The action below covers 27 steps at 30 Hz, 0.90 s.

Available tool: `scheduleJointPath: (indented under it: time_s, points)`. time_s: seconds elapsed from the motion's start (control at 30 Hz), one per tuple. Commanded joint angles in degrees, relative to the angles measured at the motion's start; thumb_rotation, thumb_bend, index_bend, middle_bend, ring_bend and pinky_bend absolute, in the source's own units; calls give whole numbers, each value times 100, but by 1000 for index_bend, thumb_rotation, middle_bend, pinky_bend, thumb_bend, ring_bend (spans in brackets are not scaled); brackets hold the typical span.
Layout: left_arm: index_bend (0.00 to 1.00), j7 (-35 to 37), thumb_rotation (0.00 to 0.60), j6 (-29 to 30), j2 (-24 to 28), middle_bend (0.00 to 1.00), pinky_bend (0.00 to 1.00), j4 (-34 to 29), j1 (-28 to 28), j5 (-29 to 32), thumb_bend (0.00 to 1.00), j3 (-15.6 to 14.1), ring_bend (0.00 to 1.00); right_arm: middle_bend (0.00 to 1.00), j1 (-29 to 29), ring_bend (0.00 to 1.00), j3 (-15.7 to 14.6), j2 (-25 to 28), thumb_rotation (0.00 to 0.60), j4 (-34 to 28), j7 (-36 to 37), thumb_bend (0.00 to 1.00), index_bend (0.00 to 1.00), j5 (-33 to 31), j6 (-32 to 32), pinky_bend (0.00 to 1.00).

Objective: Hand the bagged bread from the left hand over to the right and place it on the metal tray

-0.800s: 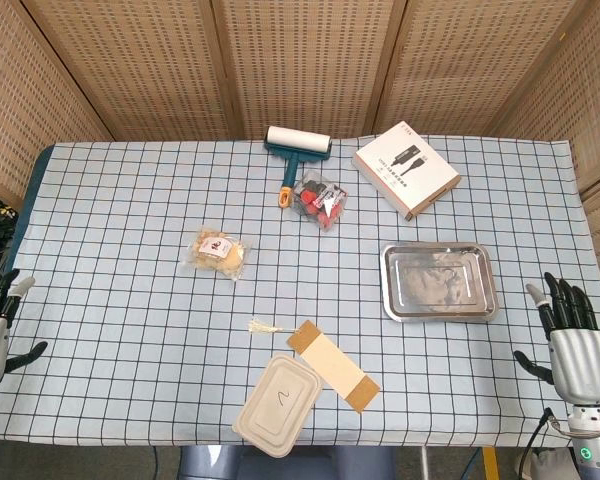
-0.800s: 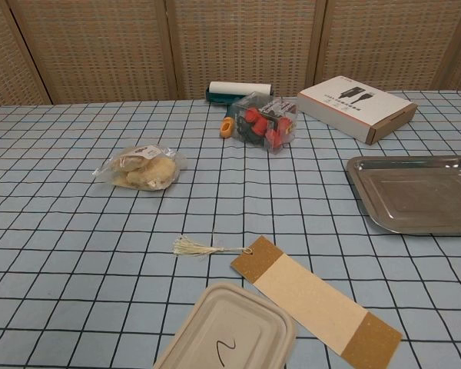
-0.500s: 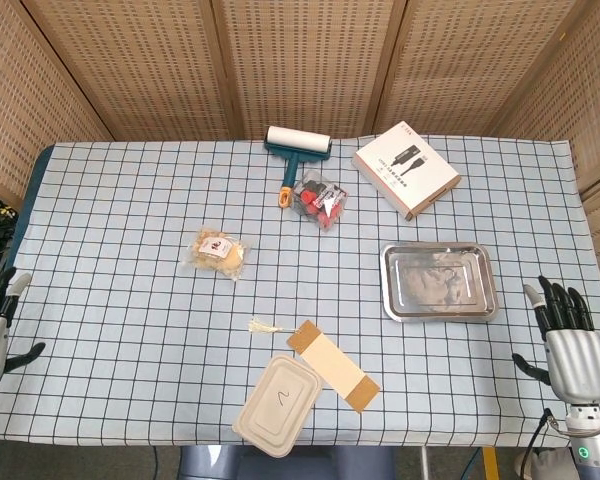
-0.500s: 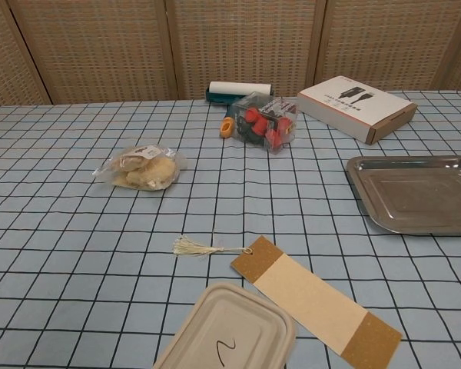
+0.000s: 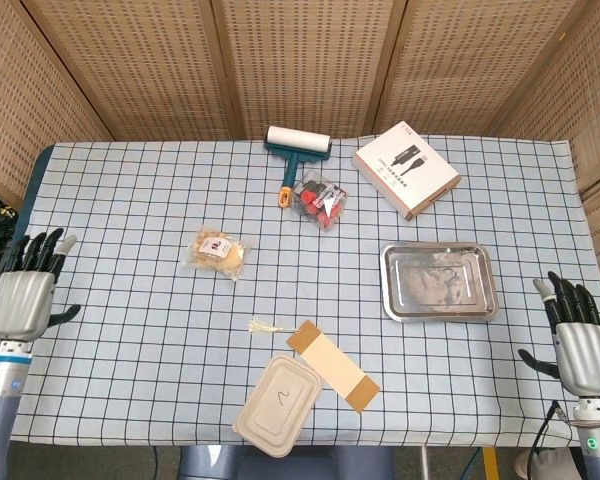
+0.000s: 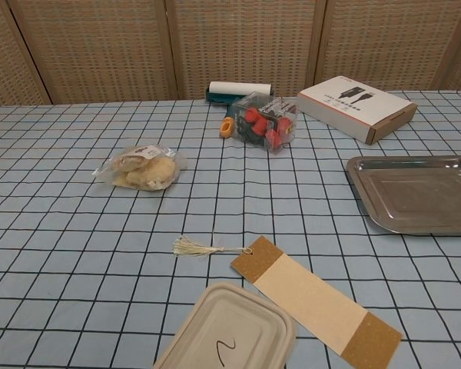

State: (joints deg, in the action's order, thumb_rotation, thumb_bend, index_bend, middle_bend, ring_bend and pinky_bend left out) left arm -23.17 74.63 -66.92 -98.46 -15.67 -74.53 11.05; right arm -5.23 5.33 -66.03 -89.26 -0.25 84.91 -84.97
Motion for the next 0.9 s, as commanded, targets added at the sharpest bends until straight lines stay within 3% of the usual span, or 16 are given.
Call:
scheduleJointPath:
  time_s: [0.03,0.23,0.4,0.67,0.9]
  points:
    - [0,-620,600,-910,-95,0,0,-66,-802,666,64,394,0,0,-5,0,34,29,600,30,98,86,91,-77,37,84]
    - [7,-1355,600,-1858,-375,0,20,187,-1730,1804,20,624,0,0,-53,0,69,74,600,119,268,86,103,-234,224,84]
    - [33,-1961,600,-2314,-926,0,52,876,-2558,2818,19,669,0,0,-103,0,117,73,600,215,404,85,107,-388,384,84]
    - [46,-2665,600,-2799,-1814,0,59,2003,-3585,4298,20,477,0,0,-150,0,110,62,600,317,500,86,110,-421,502,84]
    - [54,-3063,600,-2964,-2397,0,62,2832,-4204,5126,24,229,0,0,-156,0,138,75,600,359,600,85,113,-499,550,84]
